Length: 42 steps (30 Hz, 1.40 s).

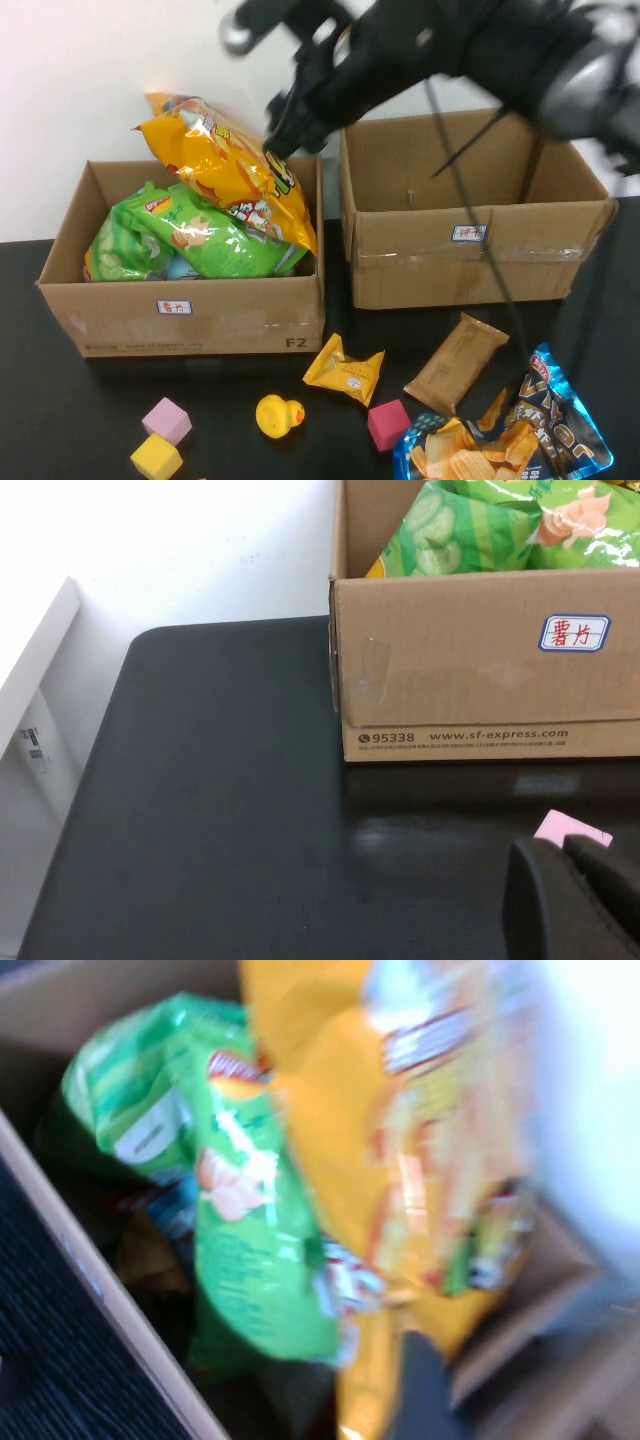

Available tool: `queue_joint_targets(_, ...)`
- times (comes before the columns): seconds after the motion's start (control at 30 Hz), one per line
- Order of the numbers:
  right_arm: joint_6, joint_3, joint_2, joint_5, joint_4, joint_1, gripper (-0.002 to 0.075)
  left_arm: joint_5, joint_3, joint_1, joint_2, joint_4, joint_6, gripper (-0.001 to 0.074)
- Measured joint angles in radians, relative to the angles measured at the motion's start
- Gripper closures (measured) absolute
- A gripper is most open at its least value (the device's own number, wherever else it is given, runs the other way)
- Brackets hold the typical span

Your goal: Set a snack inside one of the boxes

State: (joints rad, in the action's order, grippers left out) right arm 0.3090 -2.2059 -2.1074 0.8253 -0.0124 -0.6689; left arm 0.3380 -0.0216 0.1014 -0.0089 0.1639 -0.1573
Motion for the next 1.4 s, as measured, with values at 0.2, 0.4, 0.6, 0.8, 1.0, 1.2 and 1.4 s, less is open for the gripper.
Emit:
queue_joint_targets(0.2, -0.052, 0.409, 0.382, -0.147, -0.024, 0.002, 0.0675, 0.0, 0.0, 0.0, 0.0, 0.0, 0.0, 0.0737)
queue_joint_targets(0.4, -0.03, 0.854, 0.768, -0.394, -0.024, -0.003, 0.0722, 0.0, 0.0, 0.0, 0.0, 0.0, 0.0, 0.0737)
queue_joint_targets(0.6, -0.034, 1.154, 1.082, -0.449, -0.075, -0.003, 0.0726, 0.0, 0.0, 0.0, 0.0, 0.0, 0.0, 0.0738)
queue_joint_targets(0.8, -0.117, 1.356, 1.32, -0.43, -0.187, -0.003, 0.0727, 0.0, 0.0, 0.0, 0.0, 0.0, 0.0, 0.0738)
queue_joint_targets(1.0, -0.145, 1.572, 1.577, -0.387, -0.217, -0.003, 0.0727, 0.0, 0.0, 0.0, 0.0, 0.0, 0.0, 0.0738)
queue_joint_targets(1.2, -0.315, 1.744, 1.775, -0.377, -0.36, 0.003, 0.0727, 0.0, 0.0, 0.0, 0.0, 0.0, 0.0, 0.0738)
queue_joint_targets(1.4, -0.422, 1.882, 1.899, -0.433, -0.436, 0.201, 0.0727, 0.0, 0.0, 0.0, 0.0, 0.0, 0.0, 0.0738)
